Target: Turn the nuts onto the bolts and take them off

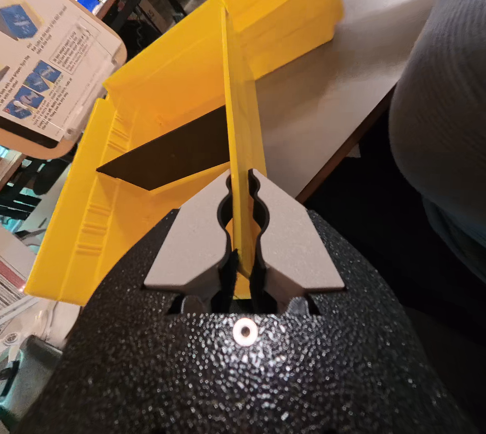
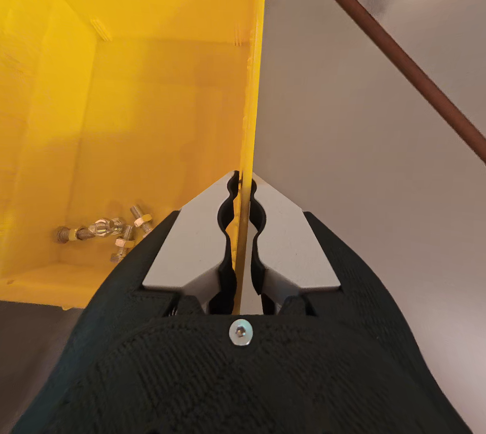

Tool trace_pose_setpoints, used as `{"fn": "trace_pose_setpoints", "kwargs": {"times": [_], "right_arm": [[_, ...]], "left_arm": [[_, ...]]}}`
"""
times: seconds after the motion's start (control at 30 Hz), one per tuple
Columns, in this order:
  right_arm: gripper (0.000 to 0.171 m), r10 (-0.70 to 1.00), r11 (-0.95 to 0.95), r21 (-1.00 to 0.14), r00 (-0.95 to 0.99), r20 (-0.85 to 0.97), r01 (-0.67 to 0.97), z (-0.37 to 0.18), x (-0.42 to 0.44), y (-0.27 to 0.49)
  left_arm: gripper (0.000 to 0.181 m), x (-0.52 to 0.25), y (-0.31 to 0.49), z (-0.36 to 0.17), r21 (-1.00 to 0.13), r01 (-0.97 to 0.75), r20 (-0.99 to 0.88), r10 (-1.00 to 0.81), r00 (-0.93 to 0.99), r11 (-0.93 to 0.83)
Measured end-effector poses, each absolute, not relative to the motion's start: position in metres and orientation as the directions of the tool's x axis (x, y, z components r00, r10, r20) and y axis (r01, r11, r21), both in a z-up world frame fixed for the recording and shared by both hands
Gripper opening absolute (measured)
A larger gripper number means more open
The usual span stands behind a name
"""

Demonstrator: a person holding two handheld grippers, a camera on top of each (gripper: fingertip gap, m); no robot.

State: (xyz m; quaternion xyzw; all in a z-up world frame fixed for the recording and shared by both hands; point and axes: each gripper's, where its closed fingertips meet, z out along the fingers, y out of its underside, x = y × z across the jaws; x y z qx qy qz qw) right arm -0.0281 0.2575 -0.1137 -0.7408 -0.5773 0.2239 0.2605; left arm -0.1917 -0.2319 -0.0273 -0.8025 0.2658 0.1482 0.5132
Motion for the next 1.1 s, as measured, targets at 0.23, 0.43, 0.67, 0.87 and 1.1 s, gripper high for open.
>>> {"fn": "trace_pose_setpoints", "kwargs": {"times": [0.23, 0.43, 0.67, 0.87, 1.1], "right_arm": [[0.036, 0.972, -0.120, -0.722, 0.229, 0.055, 0.682, -0.092, -0.103, 0.248], [0.037, 0.917, -0.141, -0.933, 0.399, 0.003, 0.330, -0.013, -0.026, 0.242], [0.025, 0.711, -0.047, -0.993, 0.702, 0.040, 0.104, 0.051, 0.173, 0.214], [0.027, 0.443, 0.047, -0.999, 0.896, 0.023, 0.002, 0.094, 0.326, 0.176], [0.028, 0.379, 0.078, -0.997, 0.925, 0.026, -0.004, 0.092, 0.370, 0.169]], "left_arm": [[0.003, -0.161, -0.228, 0.031, -0.779, -0.613, -0.561, -0.291, 0.775, -0.130], [0.003, -0.116, -0.169, 0.049, -0.788, -0.615, -0.574, -0.411, 0.708, 0.041], [0.003, -0.016, -0.088, 0.055, -0.846, -0.487, -0.497, -0.653, 0.571, 0.219], [0.004, 0.096, -0.019, 0.038, -0.883, -0.417, -0.403, -0.800, 0.445, 0.213], [0.004, 0.189, 0.051, -0.018, -0.840, -0.509, -0.425, -0.810, 0.404, 0.187]]}}
